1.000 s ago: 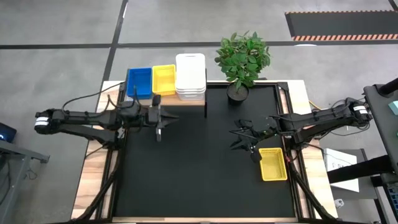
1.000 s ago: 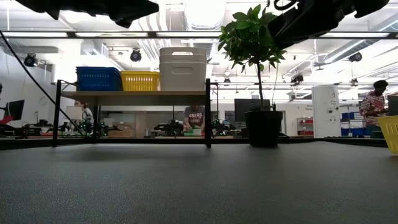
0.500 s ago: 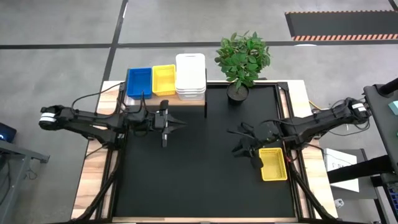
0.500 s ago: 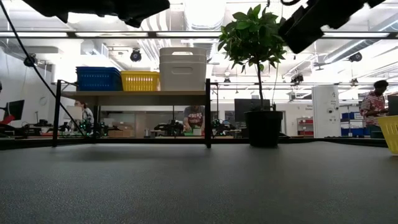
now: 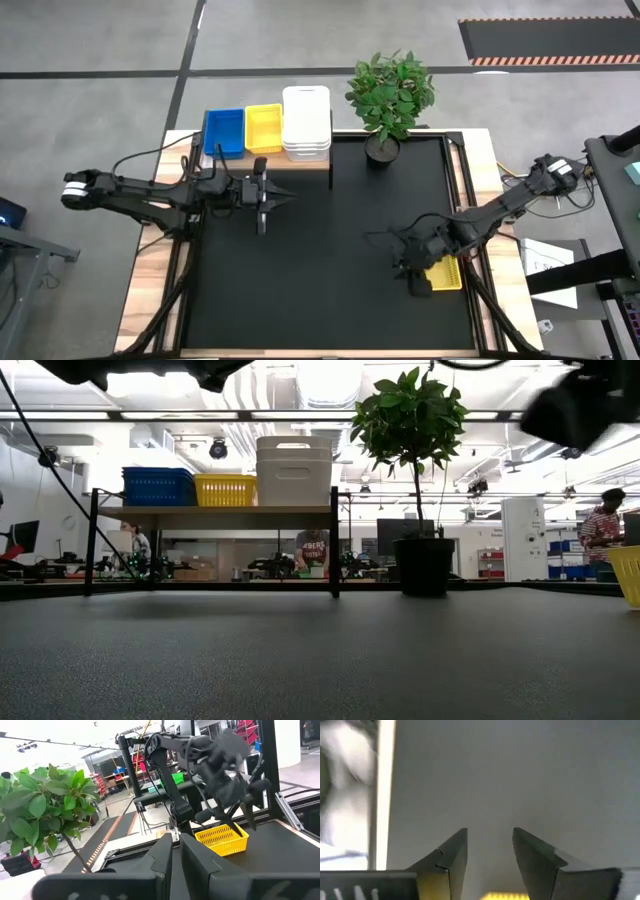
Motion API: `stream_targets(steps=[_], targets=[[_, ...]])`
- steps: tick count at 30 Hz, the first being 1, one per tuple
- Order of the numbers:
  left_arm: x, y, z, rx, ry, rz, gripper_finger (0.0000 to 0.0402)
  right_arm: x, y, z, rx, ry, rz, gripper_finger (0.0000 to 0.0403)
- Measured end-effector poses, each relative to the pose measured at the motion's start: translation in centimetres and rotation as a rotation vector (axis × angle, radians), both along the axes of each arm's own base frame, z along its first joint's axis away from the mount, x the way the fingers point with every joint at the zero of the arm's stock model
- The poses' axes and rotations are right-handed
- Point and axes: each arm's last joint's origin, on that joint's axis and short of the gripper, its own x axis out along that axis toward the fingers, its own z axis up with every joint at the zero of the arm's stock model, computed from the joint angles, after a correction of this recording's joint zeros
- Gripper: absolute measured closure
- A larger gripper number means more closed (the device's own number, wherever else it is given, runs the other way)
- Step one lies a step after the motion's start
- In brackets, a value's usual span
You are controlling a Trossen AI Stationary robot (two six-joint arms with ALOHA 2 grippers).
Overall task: Stack baskets on shelf by color
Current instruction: Stack the yellow bin into the yellow bin on the shelf
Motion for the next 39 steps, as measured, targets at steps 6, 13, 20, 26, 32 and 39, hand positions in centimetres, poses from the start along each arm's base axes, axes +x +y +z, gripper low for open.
stream_targets(steps=[6, 13, 20, 26, 32, 39], targets=[[-0.1, 0.0, 0.1, -0.002, -0.004, 0.0, 0.038, -2.0, 2.3, -0.7, -0.086, 0.372, -0.04, 0.0263], [-0.1, 0.0, 0.1, -0.003, -0.011, -0.001, 0.038, -4.5, 5.7, -1.1, -0.103, 0.487, 0.002, 0.026], [-0.1, 0.0, 0.2, -0.004, -0.02, -0.001, 0.038, -6.1, 7.2, -4.9, -0.251, 0.58, 0.019, 0.0261], [-0.1, 0.0, 0.2, 0.0, -0.021, -0.001, 0.038, -5.3, 7.8, -7.2, -0.311, 0.62, 0.046, 0.0304], [-0.1, 0.0, 0.1, 0.026, -0.017, 0.002, 0.038, -4.2, 8.1, -7.7, -0.323, 0.624, 0.075, 0.0387], [-0.6, 0.1, 0.5, 0.094, -0.037, 0.036, 0.038, -1.8, 7.9, -5.1, -0.319, 0.457, 0.016, 0.0394]])
